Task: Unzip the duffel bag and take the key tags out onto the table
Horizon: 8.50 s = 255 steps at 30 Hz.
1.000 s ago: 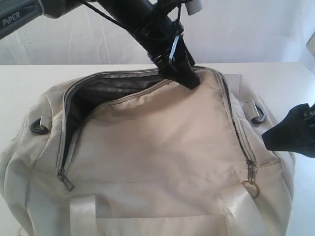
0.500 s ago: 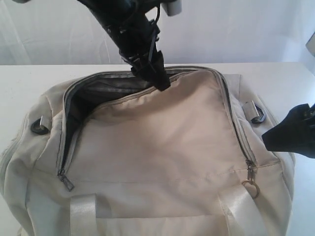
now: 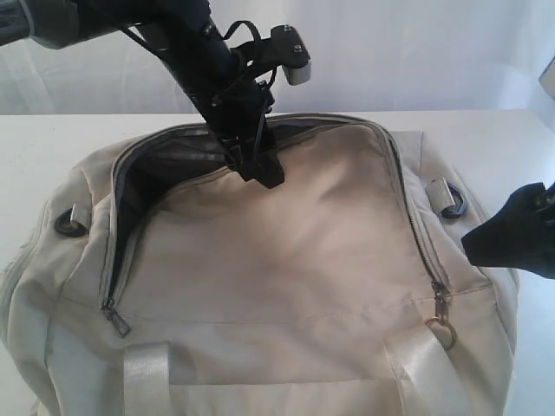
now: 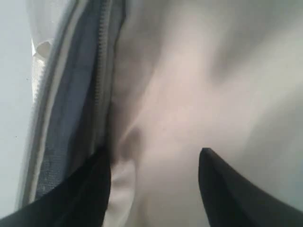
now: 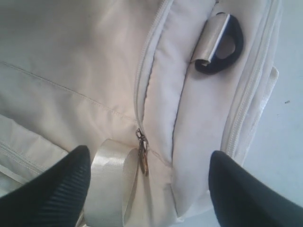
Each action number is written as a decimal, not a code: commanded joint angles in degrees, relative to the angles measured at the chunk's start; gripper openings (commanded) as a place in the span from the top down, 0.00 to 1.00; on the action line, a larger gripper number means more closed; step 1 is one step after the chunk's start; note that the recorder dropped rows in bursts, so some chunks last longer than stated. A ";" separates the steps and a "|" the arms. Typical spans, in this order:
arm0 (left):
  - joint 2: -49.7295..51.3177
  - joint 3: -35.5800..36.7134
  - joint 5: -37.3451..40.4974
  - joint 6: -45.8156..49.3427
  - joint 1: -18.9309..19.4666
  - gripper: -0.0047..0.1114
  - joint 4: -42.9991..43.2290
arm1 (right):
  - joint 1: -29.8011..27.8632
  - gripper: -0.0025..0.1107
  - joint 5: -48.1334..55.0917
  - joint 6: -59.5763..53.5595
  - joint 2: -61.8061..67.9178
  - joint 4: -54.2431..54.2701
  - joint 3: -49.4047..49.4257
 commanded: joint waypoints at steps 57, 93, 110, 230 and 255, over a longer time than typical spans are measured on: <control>-2.21 0.27 -0.12 6.97 0.06 0.61 -1.97 | -0.28 0.40 -2.01 0.06 -0.38 -0.24 0.57; -1.08 0.37 1.65 7.98 0.06 0.96 -4.34 | -0.28 0.40 -2.65 0.06 -0.38 -0.46 0.71; -17.82 10.15 15.07 -8.31 -4.11 0.96 -14.34 | -0.28 0.40 -3.67 1.10 -4.50 -0.46 -3.74; -31.87 33.75 0.40 -15.73 -3.76 0.96 -8.12 | 8.31 0.98 -2.11 -3.07 -4.33 3.35 -5.29; -4.84 14.20 1.54 -11.81 -1.51 0.91 -1.93 | 8.31 0.98 -9.74 -2.18 -9.07 -3.24 -1.26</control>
